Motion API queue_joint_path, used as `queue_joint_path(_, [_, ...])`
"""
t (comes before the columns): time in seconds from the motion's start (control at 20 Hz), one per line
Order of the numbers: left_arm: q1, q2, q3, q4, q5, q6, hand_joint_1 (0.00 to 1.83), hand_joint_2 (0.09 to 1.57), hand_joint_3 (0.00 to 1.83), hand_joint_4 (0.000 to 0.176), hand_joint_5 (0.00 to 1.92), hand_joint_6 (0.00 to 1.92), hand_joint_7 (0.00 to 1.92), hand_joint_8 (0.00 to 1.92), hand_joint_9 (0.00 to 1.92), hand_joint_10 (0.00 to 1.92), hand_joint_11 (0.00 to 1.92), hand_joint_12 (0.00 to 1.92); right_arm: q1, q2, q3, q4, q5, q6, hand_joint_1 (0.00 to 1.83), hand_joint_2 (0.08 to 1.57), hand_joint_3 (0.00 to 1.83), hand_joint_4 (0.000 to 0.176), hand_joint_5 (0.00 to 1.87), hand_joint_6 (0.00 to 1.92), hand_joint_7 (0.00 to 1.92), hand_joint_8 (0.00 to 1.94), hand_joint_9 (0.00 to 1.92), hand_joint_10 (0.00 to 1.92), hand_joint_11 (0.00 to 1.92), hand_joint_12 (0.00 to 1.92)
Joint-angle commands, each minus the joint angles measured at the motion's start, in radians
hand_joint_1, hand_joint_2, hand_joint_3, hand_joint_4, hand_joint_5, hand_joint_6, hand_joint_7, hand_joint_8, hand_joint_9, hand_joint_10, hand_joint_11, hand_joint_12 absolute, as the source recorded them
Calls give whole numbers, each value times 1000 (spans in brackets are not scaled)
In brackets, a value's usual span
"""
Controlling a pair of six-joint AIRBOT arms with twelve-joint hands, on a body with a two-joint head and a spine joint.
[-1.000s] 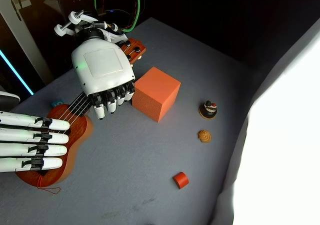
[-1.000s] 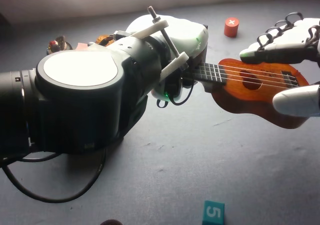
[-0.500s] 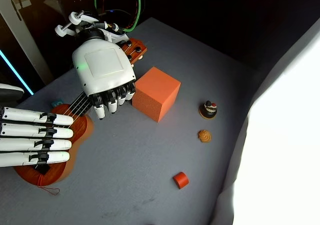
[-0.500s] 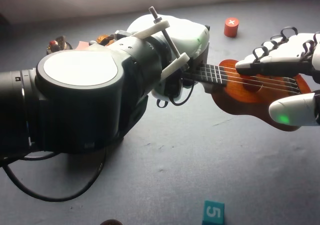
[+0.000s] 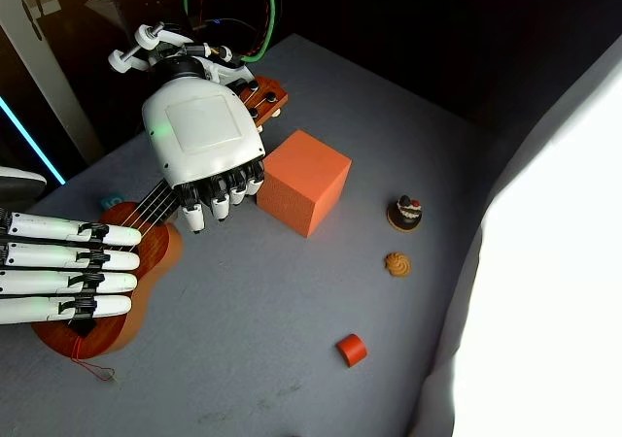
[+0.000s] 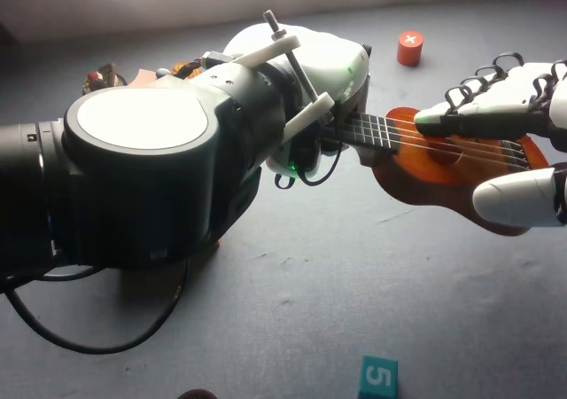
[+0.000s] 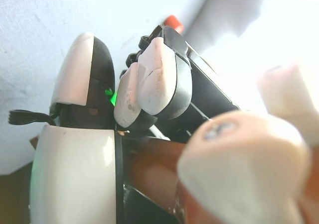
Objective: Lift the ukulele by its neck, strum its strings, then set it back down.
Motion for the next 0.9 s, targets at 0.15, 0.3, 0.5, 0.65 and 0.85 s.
queue_joint_path(0.15, [-13, -1, 2, 72, 5, 5, 1546, 1162, 89, 176, 1330, 1921, 1442, 1921, 1569, 1921, 1604, 1921, 8, 19, -28, 21, 103, 9, 0, 1346, 3, 0, 193, 8, 165, 4, 93, 3, 0, 244])
queue_joint_path(0.3, [-16, -1, 4, 72, 5, 8, 1539, 1165, 90, 176, 1306, 1921, 1438, 1921, 1568, 1921, 1598, 1921, 2, 44, -72, 2, 117, 10, 0, 1342, 0, 0, 217, 12, 170, 1, 95, 2, 0, 259])
queue_joint_path(0.5, [-17, -1, 4, 72, 4, 10, 1563, 1153, 85, 176, 1315, 1921, 1427, 1921, 1548, 1921, 1585, 1921, -11, 64, -110, 2, 116, 24, 0, 1340, 0, 0, 226, 4, 178, 0, 92, 4, 0, 227])
queue_joint_path(0.65, [-17, -1, 3, 72, 3, 11, 1563, 1165, 92, 176, 1320, 1921, 1411, 1921, 1546, 1921, 1586, 1921, -18, 75, -129, -2, 116, 30, 0, 1339, 0, 0, 222, 3, 179, 1, 108, 11, 0, 222])
queue_joint_path(0.85, [-20, -1, 2, 72, 3, 12, 1550, 1164, 93, 176, 1327, 1921, 1424, 1921, 1548, 1921, 1580, 1921, 5, 78, -122, -3, 116, 30, 0, 1337, 0, 0, 221, 6, 214, 4, 130, 11, 0, 286])
